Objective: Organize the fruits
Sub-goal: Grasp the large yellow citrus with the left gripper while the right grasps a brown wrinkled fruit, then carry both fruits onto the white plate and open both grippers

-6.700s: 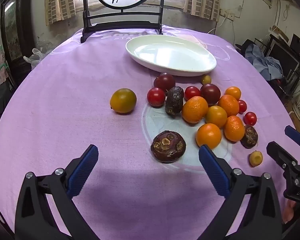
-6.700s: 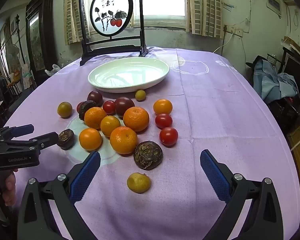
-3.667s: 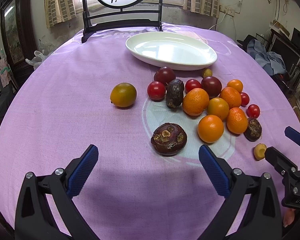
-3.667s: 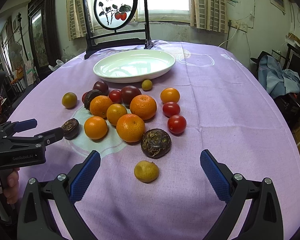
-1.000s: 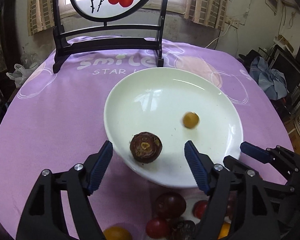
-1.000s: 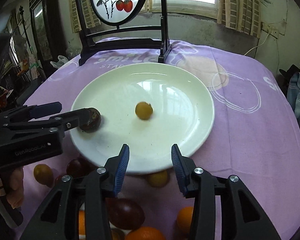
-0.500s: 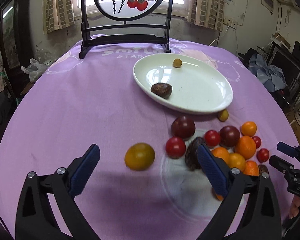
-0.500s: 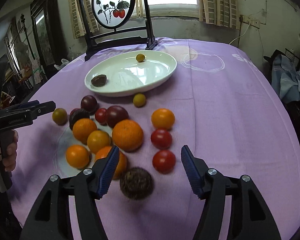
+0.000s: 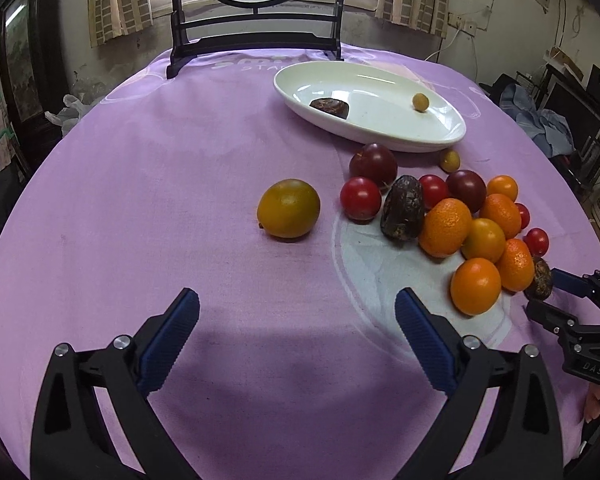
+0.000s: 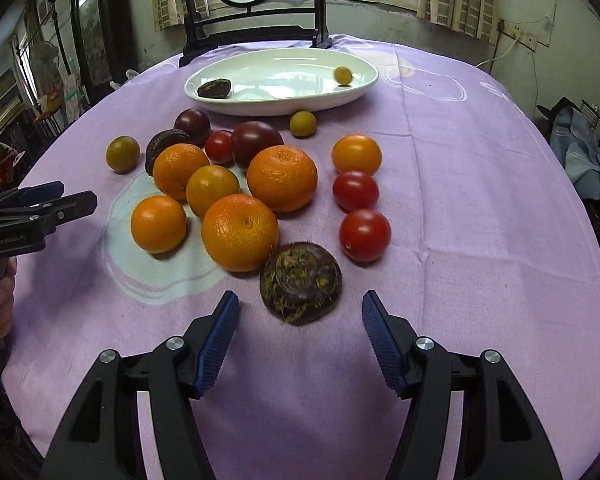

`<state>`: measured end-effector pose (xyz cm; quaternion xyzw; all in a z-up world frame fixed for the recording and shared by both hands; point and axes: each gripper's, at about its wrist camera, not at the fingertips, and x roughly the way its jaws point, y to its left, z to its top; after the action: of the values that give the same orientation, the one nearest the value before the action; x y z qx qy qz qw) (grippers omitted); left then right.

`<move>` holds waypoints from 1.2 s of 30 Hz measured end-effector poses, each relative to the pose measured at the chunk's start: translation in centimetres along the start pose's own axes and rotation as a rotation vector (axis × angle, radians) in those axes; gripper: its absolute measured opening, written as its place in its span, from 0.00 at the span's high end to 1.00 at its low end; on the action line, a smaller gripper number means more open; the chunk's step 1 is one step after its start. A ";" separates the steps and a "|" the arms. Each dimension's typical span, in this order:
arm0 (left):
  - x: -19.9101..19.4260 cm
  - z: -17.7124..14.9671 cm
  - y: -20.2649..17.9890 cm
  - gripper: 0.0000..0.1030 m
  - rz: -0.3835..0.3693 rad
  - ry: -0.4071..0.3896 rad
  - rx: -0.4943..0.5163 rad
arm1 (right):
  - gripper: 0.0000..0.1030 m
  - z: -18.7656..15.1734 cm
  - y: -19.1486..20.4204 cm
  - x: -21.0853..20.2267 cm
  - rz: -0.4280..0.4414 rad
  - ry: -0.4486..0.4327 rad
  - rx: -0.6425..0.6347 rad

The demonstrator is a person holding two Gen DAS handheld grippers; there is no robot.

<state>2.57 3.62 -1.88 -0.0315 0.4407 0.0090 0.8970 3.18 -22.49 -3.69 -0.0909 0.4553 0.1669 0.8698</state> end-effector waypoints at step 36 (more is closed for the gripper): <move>1.5 11.4 -3.2 0.62 -0.077 -0.086 0.089 | 0.59 9.0 0.7 -3.3 0.017 -0.259 -0.056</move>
<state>12.65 1.17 4.02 -0.0081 0.4001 -0.0439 0.9154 8.05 -19.75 4.10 -0.0890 0.3350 0.1975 0.9170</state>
